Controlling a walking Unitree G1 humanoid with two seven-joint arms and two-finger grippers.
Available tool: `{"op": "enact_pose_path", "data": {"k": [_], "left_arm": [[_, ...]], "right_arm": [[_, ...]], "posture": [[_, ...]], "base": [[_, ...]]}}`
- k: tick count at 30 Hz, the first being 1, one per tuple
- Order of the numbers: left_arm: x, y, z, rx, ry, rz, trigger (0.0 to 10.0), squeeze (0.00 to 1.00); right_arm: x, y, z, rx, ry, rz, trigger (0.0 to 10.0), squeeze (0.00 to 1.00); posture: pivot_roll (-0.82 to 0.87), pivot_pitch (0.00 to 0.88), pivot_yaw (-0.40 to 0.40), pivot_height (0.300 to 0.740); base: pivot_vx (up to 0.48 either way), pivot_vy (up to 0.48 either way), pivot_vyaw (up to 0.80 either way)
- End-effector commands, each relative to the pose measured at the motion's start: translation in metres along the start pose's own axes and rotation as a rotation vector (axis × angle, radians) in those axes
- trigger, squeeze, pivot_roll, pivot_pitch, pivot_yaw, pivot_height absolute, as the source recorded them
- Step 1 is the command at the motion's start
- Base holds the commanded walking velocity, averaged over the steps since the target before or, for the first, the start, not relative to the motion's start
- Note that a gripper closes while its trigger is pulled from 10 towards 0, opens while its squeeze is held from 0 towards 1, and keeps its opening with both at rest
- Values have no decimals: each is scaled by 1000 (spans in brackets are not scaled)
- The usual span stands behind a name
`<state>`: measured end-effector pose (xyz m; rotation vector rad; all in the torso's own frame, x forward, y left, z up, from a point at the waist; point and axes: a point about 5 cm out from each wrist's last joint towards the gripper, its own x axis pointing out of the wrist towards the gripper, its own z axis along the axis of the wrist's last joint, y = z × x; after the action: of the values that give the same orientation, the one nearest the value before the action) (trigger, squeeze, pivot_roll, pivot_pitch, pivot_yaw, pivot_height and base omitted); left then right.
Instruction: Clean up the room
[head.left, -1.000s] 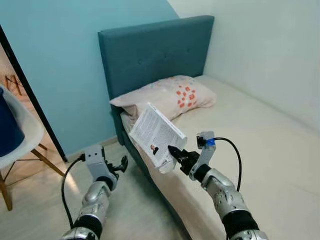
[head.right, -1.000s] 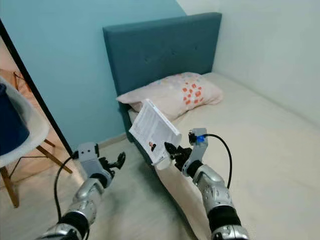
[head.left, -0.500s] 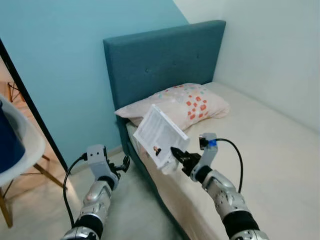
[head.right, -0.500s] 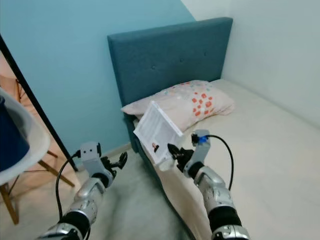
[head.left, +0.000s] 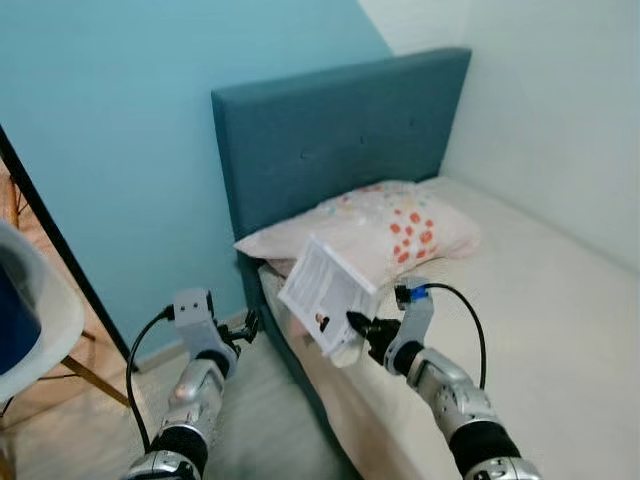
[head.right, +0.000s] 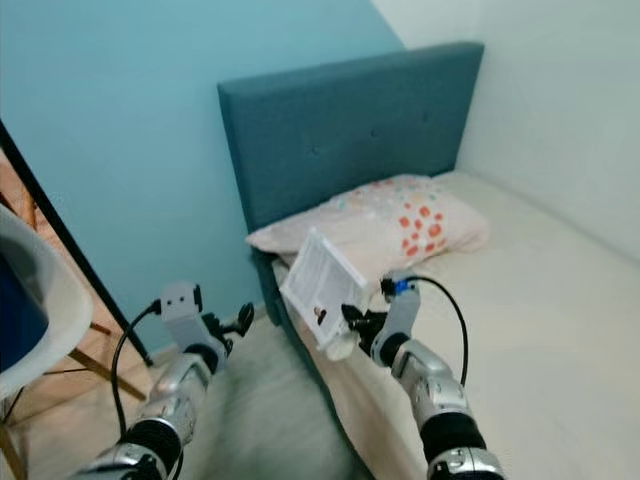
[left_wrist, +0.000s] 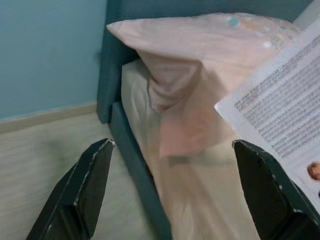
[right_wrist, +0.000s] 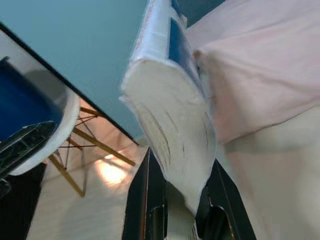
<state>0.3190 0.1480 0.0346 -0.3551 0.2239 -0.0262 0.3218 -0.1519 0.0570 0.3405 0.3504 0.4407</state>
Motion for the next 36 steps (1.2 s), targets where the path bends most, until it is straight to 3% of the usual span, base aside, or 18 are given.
{"op": "enact_pose_path", "data": {"k": [1, 9, 12, 19, 30, 36], "left_arm": [[-1, 1, -4, 3, 19, 9, 10000, 0], [-2, -5, -6, 48, 32, -56, 10000, 0], [-2, -6, -8, 38, 35, -52, 10000, 0], [-2, -5, -8, 21, 40, -17, 10000, 0], [-1, -6, -6, 26, 27, -25, 10000, 0], [5, -11, 18, 168, -71, -85, 10000, 0]], "right_arm": [[-1, 6, 6, -57, -43, 58, 10000, 0], [-1, 2, 5, -6, -43, 33, 10000, 0], [-1, -5, 3, 8, -15, -39, 10000, 0], [-8, -21, -12, 55, 69, -172, 10000, 0], [-12, -27, -18, 108, 117, -209, 10000, 0], [-23, -42, -25, 232, 143, -278, 10000, 0]], "posture": [[-79, 0, -2, 735], [-83, 0, 1, 735], [-82, 0, 0, 735], [-89, 0, -6, 735], [-93, 0, -10, 725], [-100, 0, -12, 695]], "base": [[0, 0, 788], [0, -236, 391], [0, -472, 0], [0, 0, 0], [0, 0, 0], [0, 0, 0]]}}
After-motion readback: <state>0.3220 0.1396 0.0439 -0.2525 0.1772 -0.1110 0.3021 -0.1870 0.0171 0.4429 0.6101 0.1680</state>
